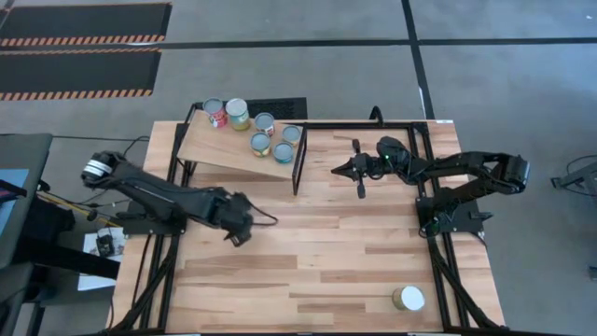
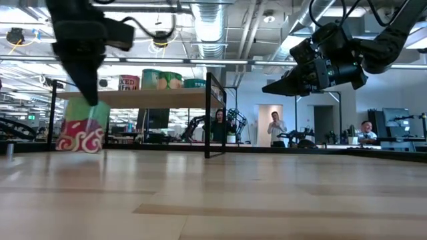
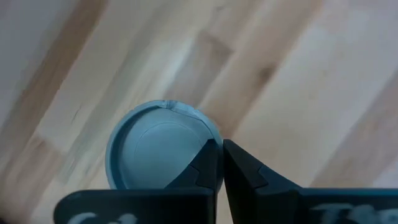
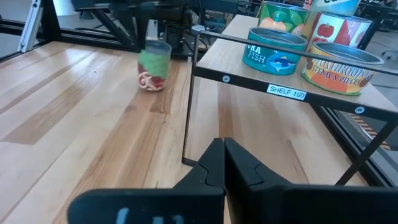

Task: Pick and place cans onto a shelf
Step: Put the canned spaghetti sauce on the shelf

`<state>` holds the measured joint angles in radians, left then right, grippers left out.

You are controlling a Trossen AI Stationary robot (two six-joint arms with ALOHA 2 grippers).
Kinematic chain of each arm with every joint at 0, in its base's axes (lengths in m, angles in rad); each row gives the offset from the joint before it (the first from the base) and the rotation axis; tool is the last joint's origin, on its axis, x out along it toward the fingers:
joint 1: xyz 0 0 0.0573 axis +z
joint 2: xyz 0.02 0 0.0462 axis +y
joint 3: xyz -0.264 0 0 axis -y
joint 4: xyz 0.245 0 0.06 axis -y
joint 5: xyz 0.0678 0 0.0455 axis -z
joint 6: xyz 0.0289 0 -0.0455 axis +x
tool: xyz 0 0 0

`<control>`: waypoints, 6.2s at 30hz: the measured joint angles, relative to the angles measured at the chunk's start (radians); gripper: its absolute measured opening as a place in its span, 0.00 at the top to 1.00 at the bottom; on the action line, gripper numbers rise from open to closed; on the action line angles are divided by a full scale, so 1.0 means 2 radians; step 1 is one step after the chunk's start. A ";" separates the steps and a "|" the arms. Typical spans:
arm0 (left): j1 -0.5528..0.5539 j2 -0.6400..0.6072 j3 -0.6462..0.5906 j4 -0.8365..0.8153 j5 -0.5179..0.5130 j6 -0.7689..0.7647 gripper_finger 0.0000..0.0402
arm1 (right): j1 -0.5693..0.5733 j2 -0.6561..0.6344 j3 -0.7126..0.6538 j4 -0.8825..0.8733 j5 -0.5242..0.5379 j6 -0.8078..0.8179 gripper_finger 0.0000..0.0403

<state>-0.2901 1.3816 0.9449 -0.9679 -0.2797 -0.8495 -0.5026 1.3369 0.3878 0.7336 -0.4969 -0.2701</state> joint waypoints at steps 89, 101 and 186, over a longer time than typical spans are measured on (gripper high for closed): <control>0.035 -0.054 -0.066 -0.084 -0.007 0.230 0.71 | 0.000 0.000 0.000 0.000 0.000 0.000 0.96; 0.054 -0.048 -0.055 -0.072 0.051 0.139 0.98 | 0.000 0.000 0.000 0.000 0.000 0.000 0.96; 0.561 0.080 0.367 -0.302 0.082 0.366 1.00 | 0.000 0.000 0.000 -0.004 0.000 0.000 0.97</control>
<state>0.8314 1.5410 1.6791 -1.5711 -0.1151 -0.1169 -0.5030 1.3365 0.3874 0.7254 -0.4965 -0.2695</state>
